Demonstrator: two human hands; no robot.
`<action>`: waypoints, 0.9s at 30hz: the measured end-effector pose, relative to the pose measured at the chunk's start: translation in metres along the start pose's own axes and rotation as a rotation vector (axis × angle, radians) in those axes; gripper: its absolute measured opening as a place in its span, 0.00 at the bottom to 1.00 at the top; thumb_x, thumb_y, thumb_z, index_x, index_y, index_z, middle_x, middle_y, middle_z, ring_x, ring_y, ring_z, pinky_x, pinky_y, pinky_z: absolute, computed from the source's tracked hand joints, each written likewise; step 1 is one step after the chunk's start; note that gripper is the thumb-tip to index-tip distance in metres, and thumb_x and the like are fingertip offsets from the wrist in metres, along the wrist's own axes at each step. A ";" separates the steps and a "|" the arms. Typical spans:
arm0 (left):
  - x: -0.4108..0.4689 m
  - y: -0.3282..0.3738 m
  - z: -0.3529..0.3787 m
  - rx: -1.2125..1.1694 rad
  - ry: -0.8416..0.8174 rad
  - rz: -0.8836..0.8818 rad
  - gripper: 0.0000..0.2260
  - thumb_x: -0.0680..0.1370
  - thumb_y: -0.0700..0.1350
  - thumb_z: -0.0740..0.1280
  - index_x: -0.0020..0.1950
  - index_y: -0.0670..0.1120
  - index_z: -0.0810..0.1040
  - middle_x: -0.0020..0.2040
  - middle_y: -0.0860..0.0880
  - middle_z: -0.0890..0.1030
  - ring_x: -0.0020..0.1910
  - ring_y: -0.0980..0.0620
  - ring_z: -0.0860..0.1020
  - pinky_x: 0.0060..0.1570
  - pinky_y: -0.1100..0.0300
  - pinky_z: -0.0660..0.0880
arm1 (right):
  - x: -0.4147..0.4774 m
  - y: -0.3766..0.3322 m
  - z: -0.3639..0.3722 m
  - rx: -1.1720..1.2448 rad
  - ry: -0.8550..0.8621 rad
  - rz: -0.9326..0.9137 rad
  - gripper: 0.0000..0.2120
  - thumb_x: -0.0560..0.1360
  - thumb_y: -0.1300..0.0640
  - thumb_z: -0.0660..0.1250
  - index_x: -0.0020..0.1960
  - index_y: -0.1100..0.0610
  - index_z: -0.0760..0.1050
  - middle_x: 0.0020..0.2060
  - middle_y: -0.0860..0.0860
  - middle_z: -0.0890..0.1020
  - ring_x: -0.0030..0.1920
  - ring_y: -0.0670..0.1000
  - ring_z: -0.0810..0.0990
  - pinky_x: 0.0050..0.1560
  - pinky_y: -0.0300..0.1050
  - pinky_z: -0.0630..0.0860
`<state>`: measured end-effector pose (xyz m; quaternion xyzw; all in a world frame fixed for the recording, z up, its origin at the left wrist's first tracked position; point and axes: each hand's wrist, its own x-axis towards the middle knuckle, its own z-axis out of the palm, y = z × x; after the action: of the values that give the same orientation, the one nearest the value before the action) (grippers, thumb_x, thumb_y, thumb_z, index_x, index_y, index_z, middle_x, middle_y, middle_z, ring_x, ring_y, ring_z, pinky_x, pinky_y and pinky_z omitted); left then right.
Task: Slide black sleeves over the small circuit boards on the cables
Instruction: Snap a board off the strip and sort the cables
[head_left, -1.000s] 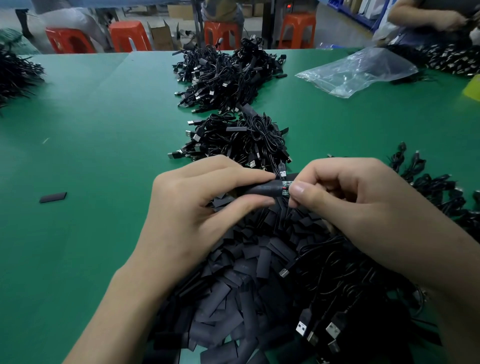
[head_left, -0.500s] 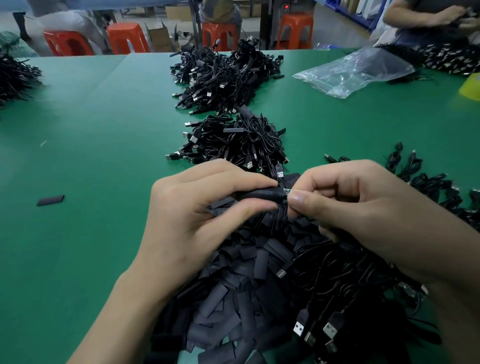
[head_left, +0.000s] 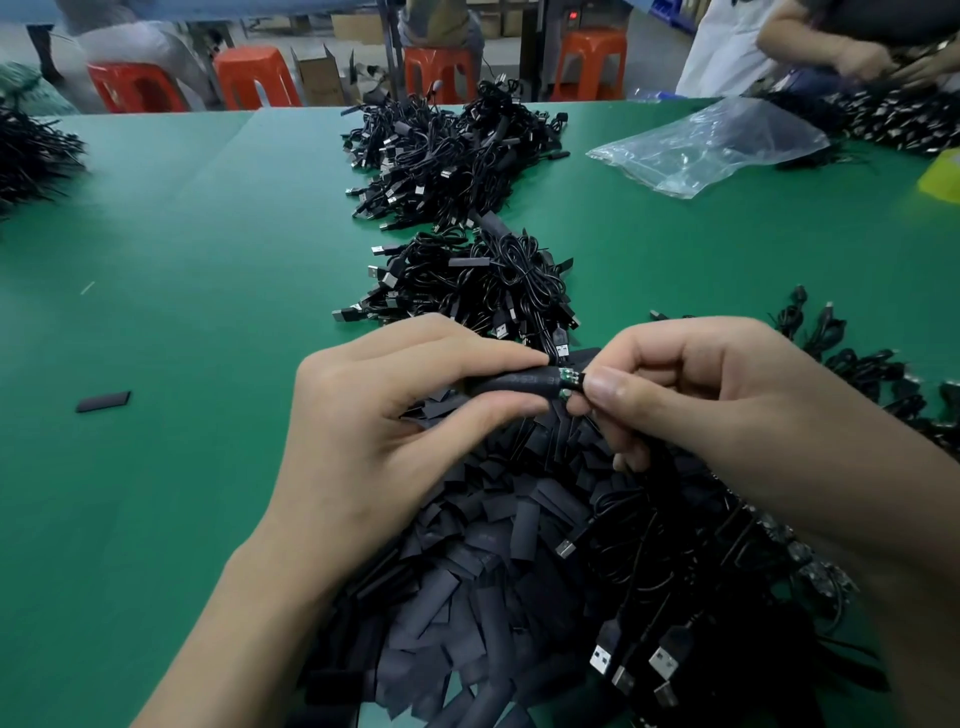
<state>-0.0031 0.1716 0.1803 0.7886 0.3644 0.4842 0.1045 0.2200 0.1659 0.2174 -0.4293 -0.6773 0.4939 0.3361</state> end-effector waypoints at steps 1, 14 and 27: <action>0.000 0.000 0.000 -0.001 -0.001 -0.001 0.08 0.75 0.43 0.78 0.54 0.44 0.87 0.47 0.50 0.85 0.46 0.53 0.83 0.47 0.61 0.77 | 0.000 0.000 0.001 -0.005 0.009 -0.001 0.11 0.73 0.47 0.68 0.41 0.52 0.84 0.29 0.50 0.81 0.31 0.46 0.79 0.36 0.35 0.75; 0.001 0.003 0.003 -0.024 -0.013 0.010 0.08 0.76 0.43 0.76 0.53 0.43 0.86 0.47 0.51 0.85 0.46 0.56 0.82 0.48 0.64 0.75 | -0.001 -0.004 0.001 -0.001 -0.046 0.036 0.11 0.79 0.56 0.68 0.39 0.56 0.82 0.32 0.51 0.84 0.34 0.47 0.81 0.39 0.36 0.75; -0.002 0.011 0.019 -0.129 0.306 -0.207 0.14 0.72 0.47 0.80 0.57 0.48 0.84 0.48 0.53 0.86 0.44 0.54 0.85 0.50 0.61 0.80 | 0.001 0.002 0.002 0.164 0.068 0.034 0.08 0.74 0.54 0.68 0.42 0.56 0.85 0.31 0.52 0.82 0.32 0.49 0.80 0.37 0.37 0.77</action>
<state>0.0169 0.1661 0.1748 0.6557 0.4232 0.6077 0.1475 0.2184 0.1664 0.2153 -0.4285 -0.6154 0.5383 0.3845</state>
